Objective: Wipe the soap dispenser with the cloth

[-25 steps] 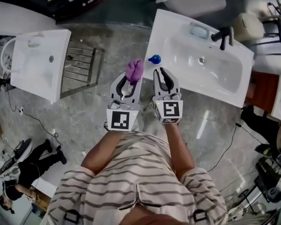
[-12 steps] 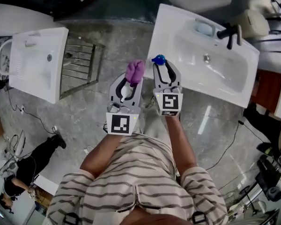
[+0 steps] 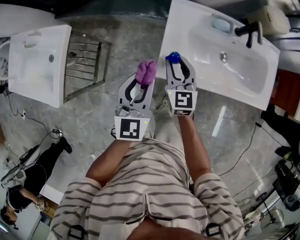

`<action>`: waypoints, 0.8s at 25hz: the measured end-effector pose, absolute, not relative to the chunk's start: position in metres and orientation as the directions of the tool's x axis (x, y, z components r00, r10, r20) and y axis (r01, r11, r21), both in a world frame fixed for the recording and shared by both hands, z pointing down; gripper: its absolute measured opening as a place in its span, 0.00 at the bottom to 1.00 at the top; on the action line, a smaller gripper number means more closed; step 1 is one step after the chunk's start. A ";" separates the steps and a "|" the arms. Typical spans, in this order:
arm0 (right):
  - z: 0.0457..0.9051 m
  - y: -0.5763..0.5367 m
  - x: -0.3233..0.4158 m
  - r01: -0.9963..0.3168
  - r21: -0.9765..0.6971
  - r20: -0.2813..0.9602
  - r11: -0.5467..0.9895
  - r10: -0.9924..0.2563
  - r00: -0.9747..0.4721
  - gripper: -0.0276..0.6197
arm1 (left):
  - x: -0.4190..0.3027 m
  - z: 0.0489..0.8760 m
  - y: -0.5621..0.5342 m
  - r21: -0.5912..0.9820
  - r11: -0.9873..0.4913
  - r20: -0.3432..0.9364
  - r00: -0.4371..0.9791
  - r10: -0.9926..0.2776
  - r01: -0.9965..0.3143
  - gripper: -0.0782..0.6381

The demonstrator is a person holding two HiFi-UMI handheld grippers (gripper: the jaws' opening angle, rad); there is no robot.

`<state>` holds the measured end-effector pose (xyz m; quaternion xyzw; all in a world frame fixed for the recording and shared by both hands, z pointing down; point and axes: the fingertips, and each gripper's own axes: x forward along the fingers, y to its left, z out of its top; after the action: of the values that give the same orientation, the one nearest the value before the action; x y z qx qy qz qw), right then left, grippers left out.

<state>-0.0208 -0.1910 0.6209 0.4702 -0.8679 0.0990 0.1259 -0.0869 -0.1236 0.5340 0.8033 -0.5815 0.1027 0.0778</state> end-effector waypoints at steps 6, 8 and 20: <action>0.621 -0.189 -0.020 -0.845 -0.096 0.332 0.526 -0.784 -0.525 0.24 | -0.090 0.537 -0.122 0.008 -0.327 0.259 0.318 -0.912 -0.945 0.27; 0.616 -0.189 -0.019 -0.841 -0.109 0.326 0.529 -0.781 -0.533 0.24 | -0.090 0.536 -0.122 0.012 -0.332 0.260 0.324 -0.910 -0.943 0.27; 0.556 -0.190 -0.018 -0.819 -0.080 0.304 0.569 -0.768 -0.563 0.24 | -0.086 0.512 -0.116 0.004 -0.379 0.224 0.370 -0.902 -0.926 0.27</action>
<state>-0.0182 -0.1902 0.5562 0.4520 -0.8776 0.1066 0.1185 -0.0863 -0.1155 0.5124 0.8251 -0.5536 0.0926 0.0645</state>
